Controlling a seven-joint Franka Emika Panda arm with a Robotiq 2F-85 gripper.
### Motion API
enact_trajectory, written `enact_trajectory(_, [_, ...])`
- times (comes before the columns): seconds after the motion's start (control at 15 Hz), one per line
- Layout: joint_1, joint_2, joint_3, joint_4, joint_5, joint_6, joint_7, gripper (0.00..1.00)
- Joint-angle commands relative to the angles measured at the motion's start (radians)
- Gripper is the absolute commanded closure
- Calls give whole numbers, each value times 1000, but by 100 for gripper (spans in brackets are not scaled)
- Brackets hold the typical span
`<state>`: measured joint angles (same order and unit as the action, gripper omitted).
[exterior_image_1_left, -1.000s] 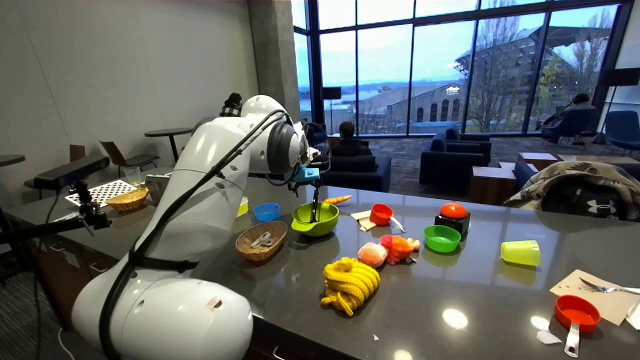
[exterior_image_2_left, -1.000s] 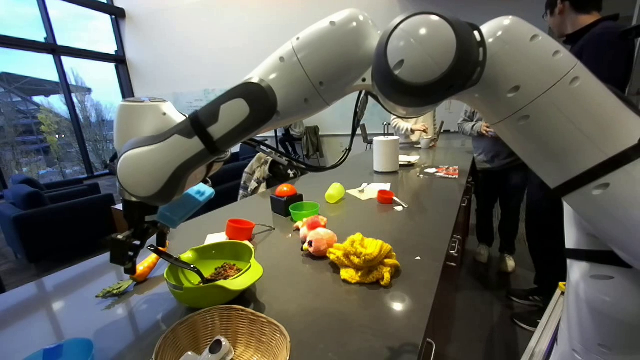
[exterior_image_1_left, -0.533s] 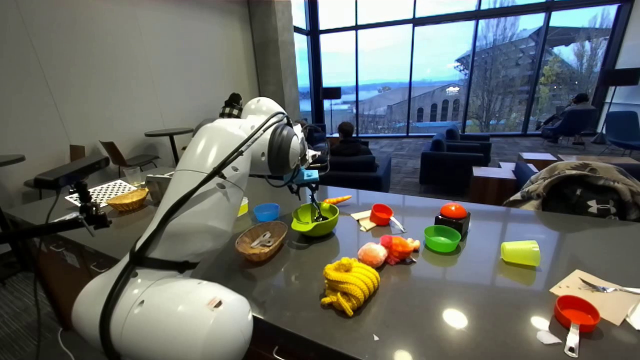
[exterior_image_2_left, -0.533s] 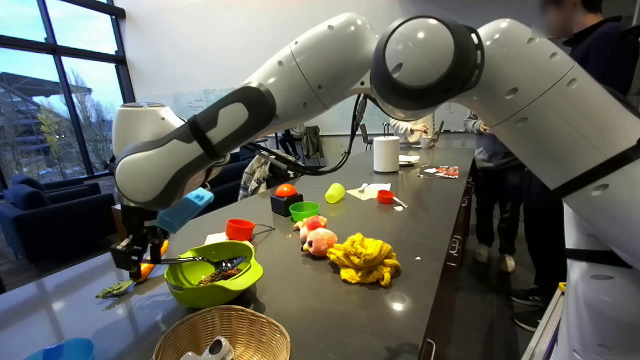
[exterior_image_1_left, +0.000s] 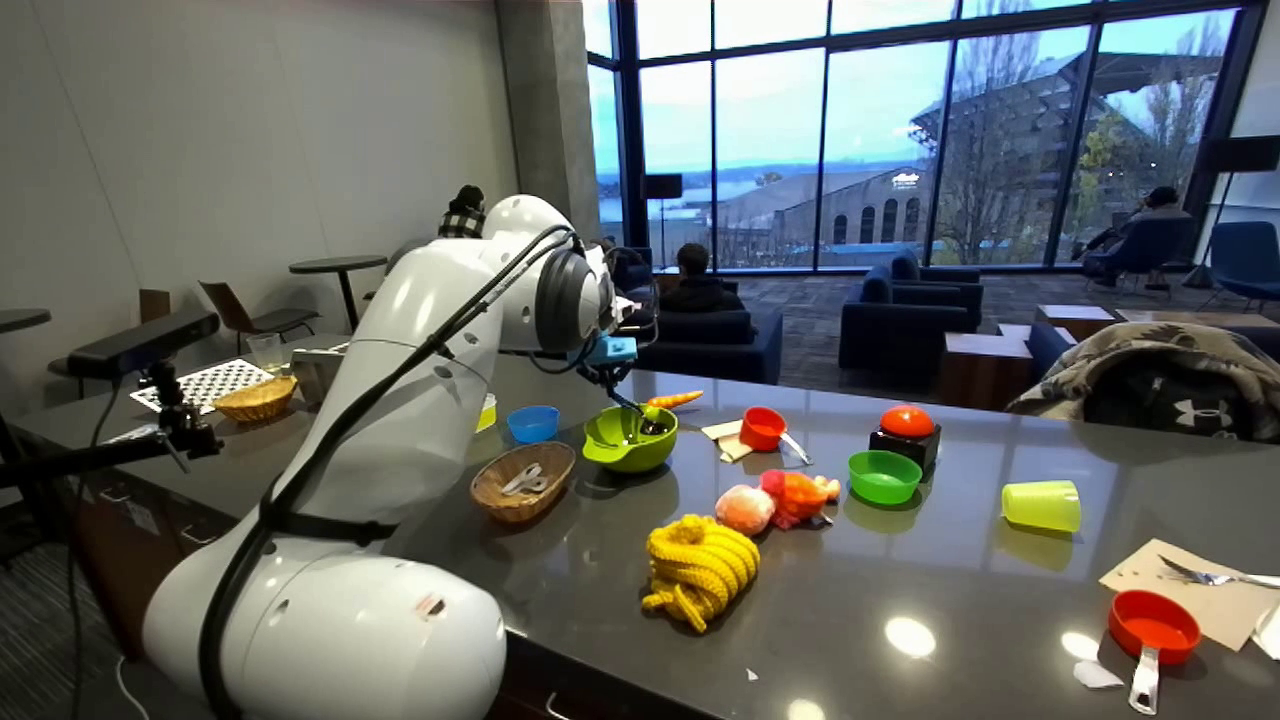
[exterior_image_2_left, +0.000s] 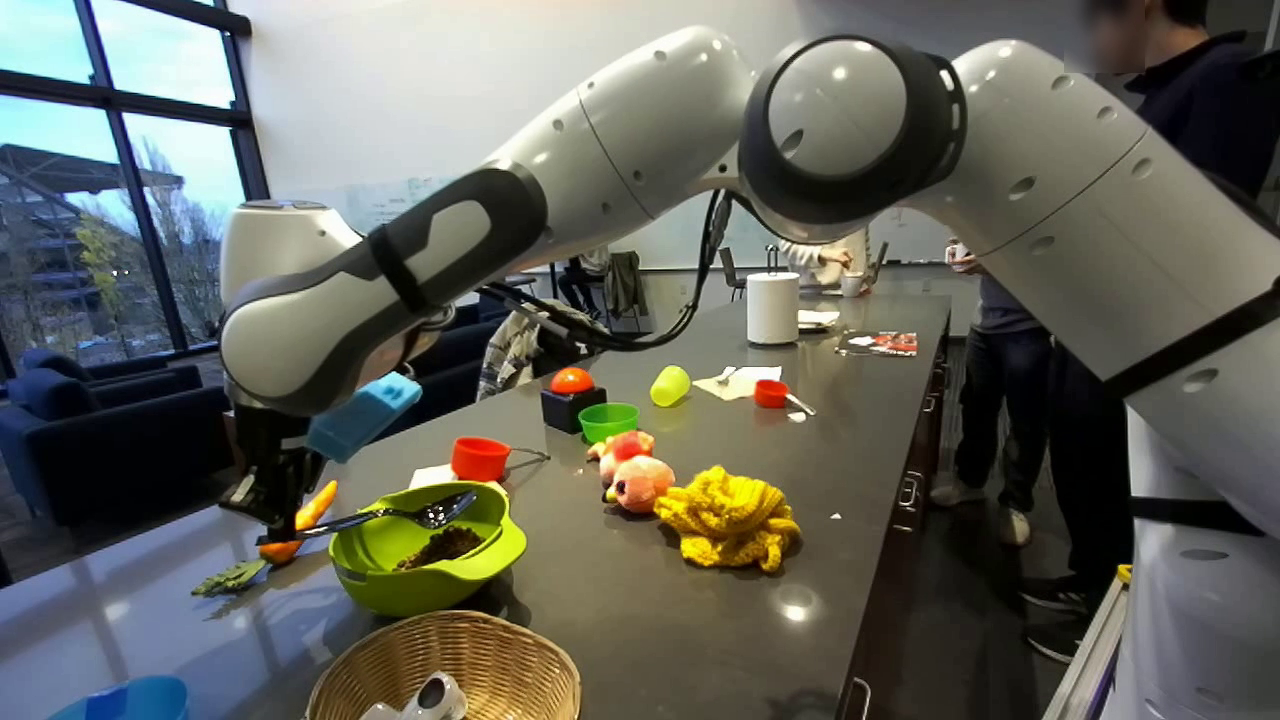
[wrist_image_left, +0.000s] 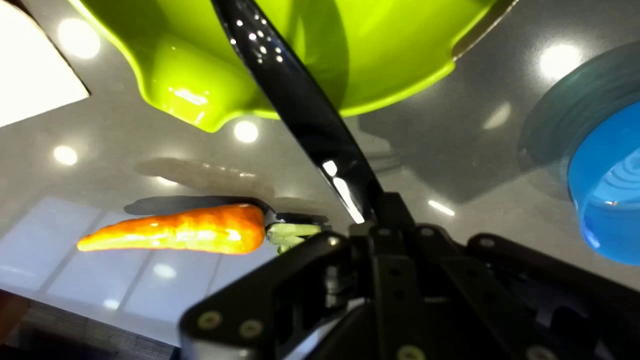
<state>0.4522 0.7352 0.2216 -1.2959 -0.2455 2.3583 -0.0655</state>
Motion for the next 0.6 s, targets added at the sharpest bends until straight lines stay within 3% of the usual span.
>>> enact_trajectory(0.0, [-13, 10, 19, 30, 20, -15, -30, 100])
enact_trajectory(0.47, [-17, 12, 27, 43, 19, -13, -26, 100])
enact_trajectory(0.53, [-19, 13, 28, 43, 21, -14, -28, 74])
